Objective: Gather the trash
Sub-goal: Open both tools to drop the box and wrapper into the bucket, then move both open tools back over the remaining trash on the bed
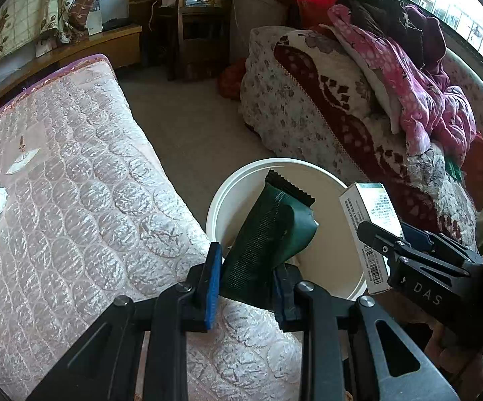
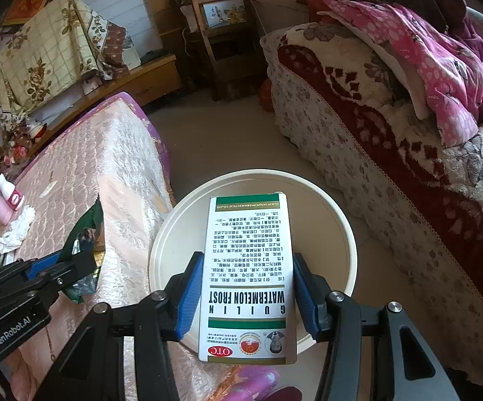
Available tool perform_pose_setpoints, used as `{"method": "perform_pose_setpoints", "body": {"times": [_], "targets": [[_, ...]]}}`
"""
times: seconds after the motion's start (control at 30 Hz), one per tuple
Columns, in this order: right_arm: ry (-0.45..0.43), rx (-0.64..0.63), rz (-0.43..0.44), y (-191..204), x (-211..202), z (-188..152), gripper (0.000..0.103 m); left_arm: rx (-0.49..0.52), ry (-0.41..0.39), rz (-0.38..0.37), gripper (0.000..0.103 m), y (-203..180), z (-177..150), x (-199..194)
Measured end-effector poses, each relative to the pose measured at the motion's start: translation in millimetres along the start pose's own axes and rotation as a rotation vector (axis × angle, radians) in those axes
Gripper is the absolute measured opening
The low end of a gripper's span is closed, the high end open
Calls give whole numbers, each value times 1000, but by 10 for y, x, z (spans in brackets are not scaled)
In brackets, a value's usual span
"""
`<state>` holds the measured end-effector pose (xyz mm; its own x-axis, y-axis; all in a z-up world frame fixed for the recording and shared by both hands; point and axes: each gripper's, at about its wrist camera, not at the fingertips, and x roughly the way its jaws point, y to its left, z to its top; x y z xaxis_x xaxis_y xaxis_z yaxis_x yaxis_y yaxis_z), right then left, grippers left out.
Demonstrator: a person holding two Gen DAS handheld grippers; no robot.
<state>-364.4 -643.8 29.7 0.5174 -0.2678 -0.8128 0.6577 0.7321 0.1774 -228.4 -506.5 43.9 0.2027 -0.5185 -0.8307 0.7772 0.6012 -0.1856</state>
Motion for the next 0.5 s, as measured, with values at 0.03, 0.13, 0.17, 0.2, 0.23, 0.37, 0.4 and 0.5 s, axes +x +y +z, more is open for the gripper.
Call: {"method": "perform_pose_setpoints", "body": {"times": [0.03, 0.13, 0.17, 0.2, 0.23, 0.37, 0.4, 0.5], "targets": [[-1, 4, -3, -2, 5, 4, 55, -1, 0, -6, 28, 3, 3, 10], [-6, 13, -3, -19, 24, 34, 57, -12, 2, -41, 36, -9, 34, 44], [0, 19, 1, -18, 38, 39, 65, -18, 1, -55, 48, -4, 40, 46], [3, 24, 3, -26, 49, 42, 68, -23, -3, -63, 54, 4, 35, 39], [2, 32, 4, -36, 56, 42, 69, -28, -8, -69, 65, 10, 33, 30], [5, 49, 1, -59, 52, 24, 69, -37, -13, -68, 67, 46, 9, -2], [6, 50, 0, -61, 48, 23, 69, -38, -14, -63, 66, 61, -3, -10], [1, 45, -6, -51, 17, 15, 69, -37, -18, -32, 67, 112, -45, -46]]}}
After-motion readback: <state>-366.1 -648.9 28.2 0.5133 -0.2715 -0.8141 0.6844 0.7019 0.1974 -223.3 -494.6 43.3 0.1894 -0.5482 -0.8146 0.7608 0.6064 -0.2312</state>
